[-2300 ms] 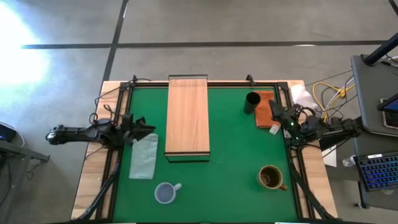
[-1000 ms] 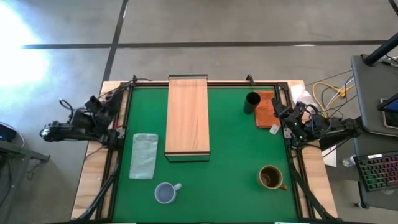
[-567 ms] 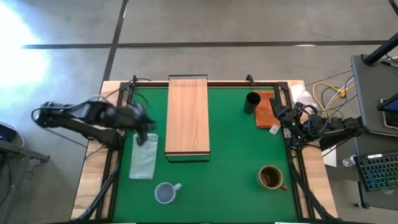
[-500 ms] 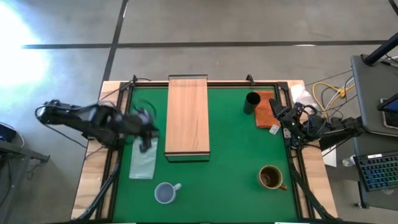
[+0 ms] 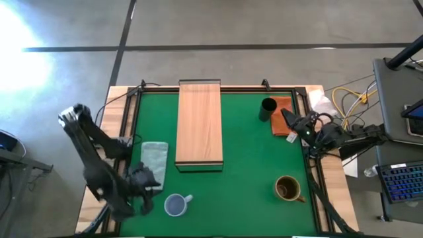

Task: Stack small to large cups/mugs on shelf
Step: Put the blue mug on the shelf

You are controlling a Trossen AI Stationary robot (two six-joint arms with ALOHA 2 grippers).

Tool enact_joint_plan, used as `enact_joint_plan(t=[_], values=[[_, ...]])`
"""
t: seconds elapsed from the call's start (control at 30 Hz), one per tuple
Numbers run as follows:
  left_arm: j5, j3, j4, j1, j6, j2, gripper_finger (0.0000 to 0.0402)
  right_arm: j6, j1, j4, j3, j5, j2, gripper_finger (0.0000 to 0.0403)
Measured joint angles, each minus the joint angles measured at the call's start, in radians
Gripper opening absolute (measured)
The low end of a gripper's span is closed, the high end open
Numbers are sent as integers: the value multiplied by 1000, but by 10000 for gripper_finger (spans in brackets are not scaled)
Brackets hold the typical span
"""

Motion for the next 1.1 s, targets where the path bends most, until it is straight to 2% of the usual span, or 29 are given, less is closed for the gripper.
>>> enact_joint_plan(t=[0.1, 0.17, 0.33, 0.53, 0.8, 1.1], values=[[125, 59, -110, 14, -7, 105, 105, 67, 0, -47, 0, 0, 0, 203], [167, 84, -163, 28, -14, 154, 105, 99, 0, -67, 0, -8, 0, 203], [172, 109, -116, 45, -15, 174, 105, 133, 0, -83, 0, -42, 0, 203], [194, 53, 54, 54, -24, 174, 105, 125, 0, -87, 0, -69, 0, 203], [176, -18, 100, 71, -68, 175, 105, 124, 0, -127, 0, -117, -1, 203], [193, -118, 261, 108, -68, 172, 105, 126, 0, -186, 0, -118, -1, 203]])
